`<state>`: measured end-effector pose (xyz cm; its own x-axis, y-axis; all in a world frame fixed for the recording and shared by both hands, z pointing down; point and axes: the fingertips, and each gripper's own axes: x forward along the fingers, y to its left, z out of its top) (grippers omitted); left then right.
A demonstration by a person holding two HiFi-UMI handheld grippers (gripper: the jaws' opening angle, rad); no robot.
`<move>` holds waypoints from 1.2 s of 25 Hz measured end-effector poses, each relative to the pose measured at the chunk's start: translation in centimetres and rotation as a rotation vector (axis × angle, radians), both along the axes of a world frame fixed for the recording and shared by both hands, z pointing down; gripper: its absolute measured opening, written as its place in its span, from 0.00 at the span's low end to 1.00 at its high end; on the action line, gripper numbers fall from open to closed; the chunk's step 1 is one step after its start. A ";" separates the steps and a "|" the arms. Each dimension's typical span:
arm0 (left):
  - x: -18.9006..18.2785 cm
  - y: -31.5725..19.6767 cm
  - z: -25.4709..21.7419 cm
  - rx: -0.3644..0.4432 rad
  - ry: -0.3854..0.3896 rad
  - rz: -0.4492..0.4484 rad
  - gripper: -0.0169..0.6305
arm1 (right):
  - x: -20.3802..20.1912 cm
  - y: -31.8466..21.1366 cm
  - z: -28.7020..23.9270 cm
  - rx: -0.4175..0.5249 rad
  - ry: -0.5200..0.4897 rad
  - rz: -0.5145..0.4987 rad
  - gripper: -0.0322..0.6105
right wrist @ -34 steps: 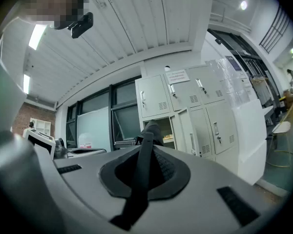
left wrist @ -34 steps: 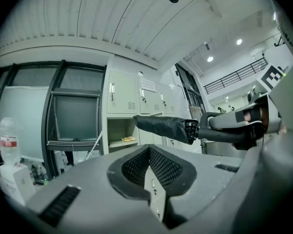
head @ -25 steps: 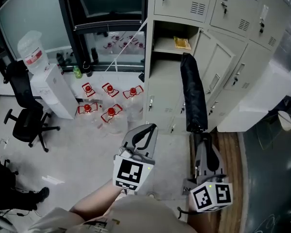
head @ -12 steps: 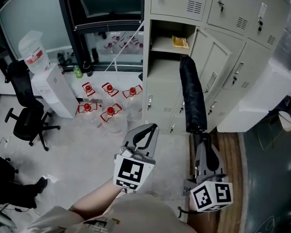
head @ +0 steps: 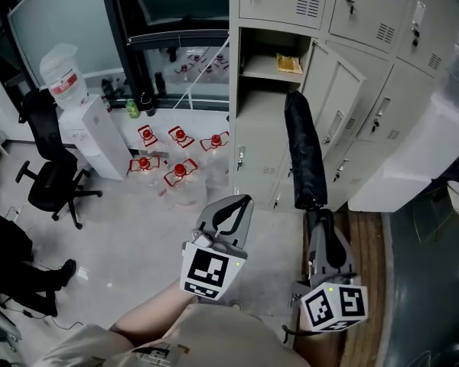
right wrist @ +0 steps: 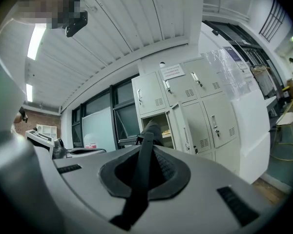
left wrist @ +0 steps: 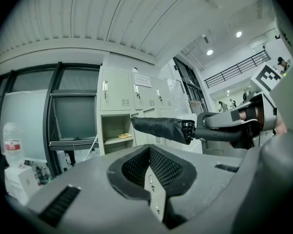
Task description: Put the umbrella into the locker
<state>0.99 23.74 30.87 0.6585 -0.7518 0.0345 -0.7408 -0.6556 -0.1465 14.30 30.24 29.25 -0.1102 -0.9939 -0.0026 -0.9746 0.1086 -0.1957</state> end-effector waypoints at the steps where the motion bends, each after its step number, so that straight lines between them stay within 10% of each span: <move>1: 0.1 0.1 0.0 0.002 -0.001 -0.005 0.04 | 0.2 0.1 0.1 0.000 -0.002 -0.002 0.07; 30: -2.8 -9.3 2.0 0.013 0.024 -0.029 0.04 | -2.4 -9.9 3.3 -0.026 0.005 -0.017 0.07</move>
